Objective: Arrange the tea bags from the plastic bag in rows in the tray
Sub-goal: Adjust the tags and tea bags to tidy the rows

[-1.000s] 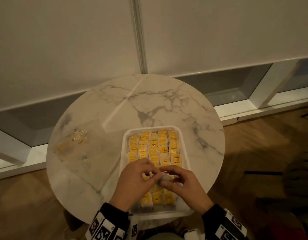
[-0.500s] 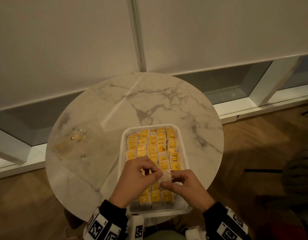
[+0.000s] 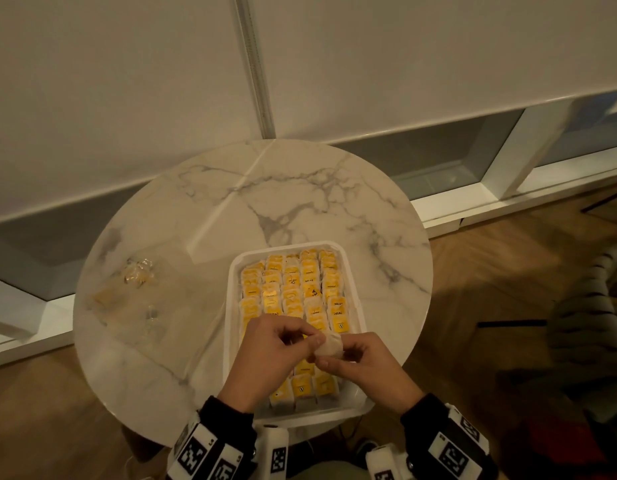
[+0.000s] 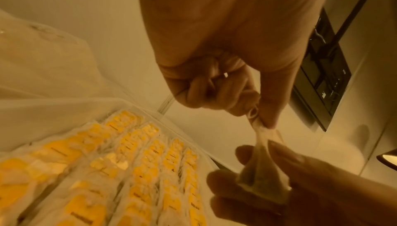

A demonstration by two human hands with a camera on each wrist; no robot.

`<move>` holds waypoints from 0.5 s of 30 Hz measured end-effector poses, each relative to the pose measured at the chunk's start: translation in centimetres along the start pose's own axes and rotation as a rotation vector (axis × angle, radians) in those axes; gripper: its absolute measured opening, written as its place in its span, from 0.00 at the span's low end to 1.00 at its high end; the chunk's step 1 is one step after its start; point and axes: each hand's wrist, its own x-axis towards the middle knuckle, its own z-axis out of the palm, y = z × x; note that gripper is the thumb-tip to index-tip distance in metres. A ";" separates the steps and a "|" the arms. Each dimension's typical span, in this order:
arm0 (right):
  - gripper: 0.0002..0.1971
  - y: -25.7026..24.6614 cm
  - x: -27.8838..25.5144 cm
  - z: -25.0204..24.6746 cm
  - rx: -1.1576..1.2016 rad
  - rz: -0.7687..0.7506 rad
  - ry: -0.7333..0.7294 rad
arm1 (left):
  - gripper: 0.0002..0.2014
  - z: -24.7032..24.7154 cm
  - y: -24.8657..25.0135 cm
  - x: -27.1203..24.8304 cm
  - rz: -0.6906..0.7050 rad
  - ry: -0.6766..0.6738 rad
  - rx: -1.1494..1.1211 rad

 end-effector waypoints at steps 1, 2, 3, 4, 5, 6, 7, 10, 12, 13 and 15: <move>0.14 0.1 -0.2 -0.2 -0.025 -0.001 0.013 | 0.06 0.0 0.0 0.1 -0.016 -0.007 -0.006; 0.18 0.3 -0.4 -0.5 -0.057 -0.003 0.030 | 0.04 0.0 0.0 0.3 -0.041 -0.029 -0.023; 0.21 0.3 -0.6 -0.7 -0.099 -0.006 0.049 | 0.04 0.1 0.0 0.4 -0.070 -0.065 -0.057; 0.22 0.3 -0.8 -0.9 -0.148 -0.016 0.071 | 0.05 0.3 0.1 0.5 -0.097 -0.106 -0.097; 0.21 0.3 -1.0 -1.0 -0.202 -0.029 0.098 | 0.05 0.5 0.1 0.6 -0.116 -0.143 -0.131; 0.20 0.2 -1.2 -1.1 -0.253 -0.042 0.123 | 0.06 0.8 0.2 0.6 -0.123 -0.175 -0.154; 0.18 0.1 -1.4 -1.3 -0.304 -0.051 0.142 | 0.07 1.1 0.2 0.8 -0.122 -0.198 -0.156; 0.09 -0.4 -2.0 -1.9 -0.382 -0.019 0.185 | 0.09 1.8 0.1 1.4 -0.112 -0.224 -0.074; 0.13 -0.5 -2.6 -2.6 -0.432 -0.016 0.223 | 0.08 2.2 -0.2 2.1 -0.094 -0.232 0.042; 0.14 -0.4 -2.9 -3.1 -0.454 -0.017 0.248 | 0.06 2.4 -0.4 2.5 -0.072 -0.247 0.124; 0.14 -0.2 -3.4 -3.9 -0.475 -0.034 0.294 | 0.05 2.8 -0.9 3.3 -0.030 -0.311 0.294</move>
